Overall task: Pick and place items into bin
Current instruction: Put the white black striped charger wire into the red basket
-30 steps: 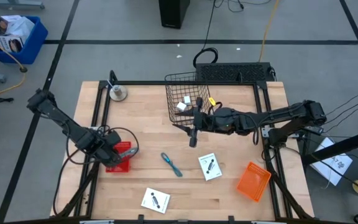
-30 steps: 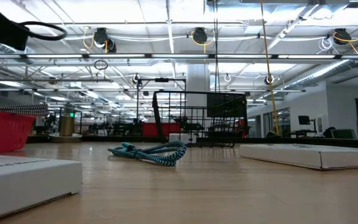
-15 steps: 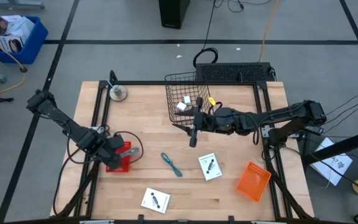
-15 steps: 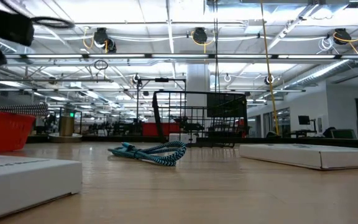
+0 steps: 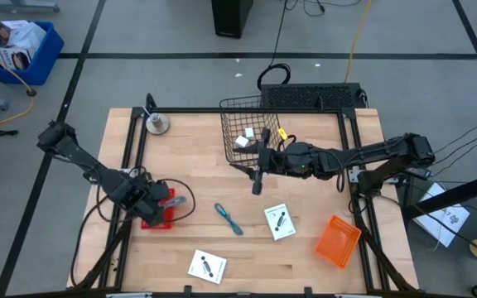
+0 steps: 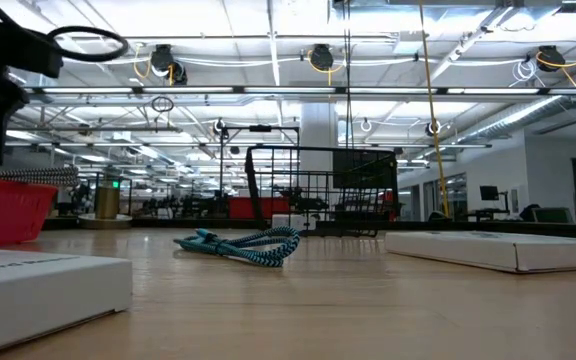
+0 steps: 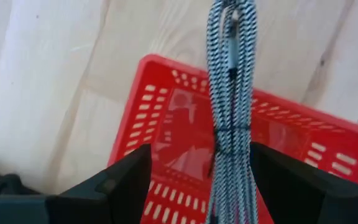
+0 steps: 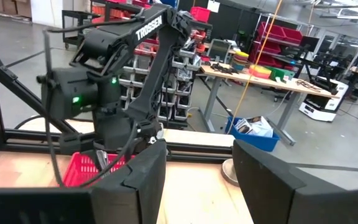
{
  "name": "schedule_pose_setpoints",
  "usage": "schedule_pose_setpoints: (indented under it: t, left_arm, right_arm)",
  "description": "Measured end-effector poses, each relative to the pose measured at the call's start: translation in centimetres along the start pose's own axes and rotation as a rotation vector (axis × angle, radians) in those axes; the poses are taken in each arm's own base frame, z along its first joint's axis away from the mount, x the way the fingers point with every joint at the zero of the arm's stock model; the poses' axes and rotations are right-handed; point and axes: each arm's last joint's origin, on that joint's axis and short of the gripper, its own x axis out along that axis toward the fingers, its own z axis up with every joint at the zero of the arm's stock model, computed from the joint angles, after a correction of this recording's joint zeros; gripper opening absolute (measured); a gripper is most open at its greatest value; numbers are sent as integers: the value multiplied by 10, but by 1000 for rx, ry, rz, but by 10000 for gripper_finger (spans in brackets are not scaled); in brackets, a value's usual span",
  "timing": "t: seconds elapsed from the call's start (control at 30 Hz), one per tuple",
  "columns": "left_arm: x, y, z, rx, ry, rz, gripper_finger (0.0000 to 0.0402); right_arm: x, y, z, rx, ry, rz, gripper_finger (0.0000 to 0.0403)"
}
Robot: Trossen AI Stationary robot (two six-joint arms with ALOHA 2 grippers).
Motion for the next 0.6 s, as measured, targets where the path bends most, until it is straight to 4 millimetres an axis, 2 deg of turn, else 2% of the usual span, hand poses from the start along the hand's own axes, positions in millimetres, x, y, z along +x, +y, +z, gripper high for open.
schedule_pose_setpoints:
  t: [0.23, 0.37, 0.47, 0.6]
  left_arm:
    - [15, -9, 3, 31, 61, 83, 275]
    - [21, -10, 5, -4, 107, 98, 262]
    - [22, -8, 7, -101, 123, 97, 235]
    - [23, -5, 10, -209, 154, 93, 173]
  right_arm:
    - [0, 0, 1, 1, -10, -2, 177]
    - [0, 0, 1, 1, -10, -2, 179]
    - [0, 0, 1, 0, -10, -2, 180]
    - [0, 0, 1, 1, -11, -2, 177]
